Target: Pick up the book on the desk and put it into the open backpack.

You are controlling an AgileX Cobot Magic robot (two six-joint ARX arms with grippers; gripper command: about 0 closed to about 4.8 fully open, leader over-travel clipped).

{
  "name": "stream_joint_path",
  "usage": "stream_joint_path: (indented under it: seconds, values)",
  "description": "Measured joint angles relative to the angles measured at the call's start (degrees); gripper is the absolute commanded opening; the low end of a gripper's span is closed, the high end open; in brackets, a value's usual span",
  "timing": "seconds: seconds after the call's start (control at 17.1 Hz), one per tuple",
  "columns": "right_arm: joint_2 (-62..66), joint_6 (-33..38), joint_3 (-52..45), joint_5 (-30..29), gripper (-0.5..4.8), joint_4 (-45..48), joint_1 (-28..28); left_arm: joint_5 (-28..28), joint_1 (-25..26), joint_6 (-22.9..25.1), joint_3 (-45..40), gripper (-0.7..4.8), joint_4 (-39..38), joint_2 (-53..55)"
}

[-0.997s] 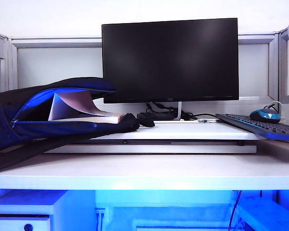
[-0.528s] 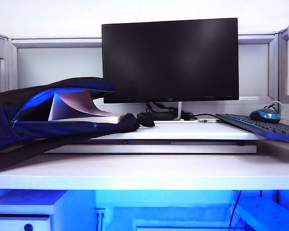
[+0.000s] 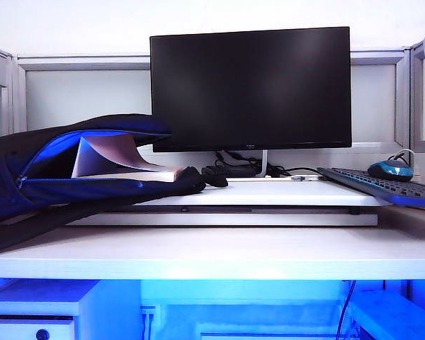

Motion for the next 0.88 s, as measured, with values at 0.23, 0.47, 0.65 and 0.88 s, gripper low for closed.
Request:
stream_joint_path:
  seconds: [0.23,0.47,0.65,0.88]
  values:
    - [0.0,0.0,0.0,-0.3,-0.06,0.0,-1.2,-1.0,0.0,6.8,-0.4,-0.06,0.0,0.0]
    - [0.0,-4.9,-0.2,-3.4,-0.06,0.1,-1.2,-5.5,0.0,12.3,-3.9,-0.06,-0.3,0.0]
    - [0.0,-5.9,-0.3,-5.6,-0.06,0.4,-1.1,-10.1,0.0,15.1,-4.7,-0.06,0.2,0.0]
    - [0.0,-5.9,-0.3,-7.1,0.02,0.4,-1.0,-14.7,0.0,14.4,-5.3,-0.02,0.8,0.1]
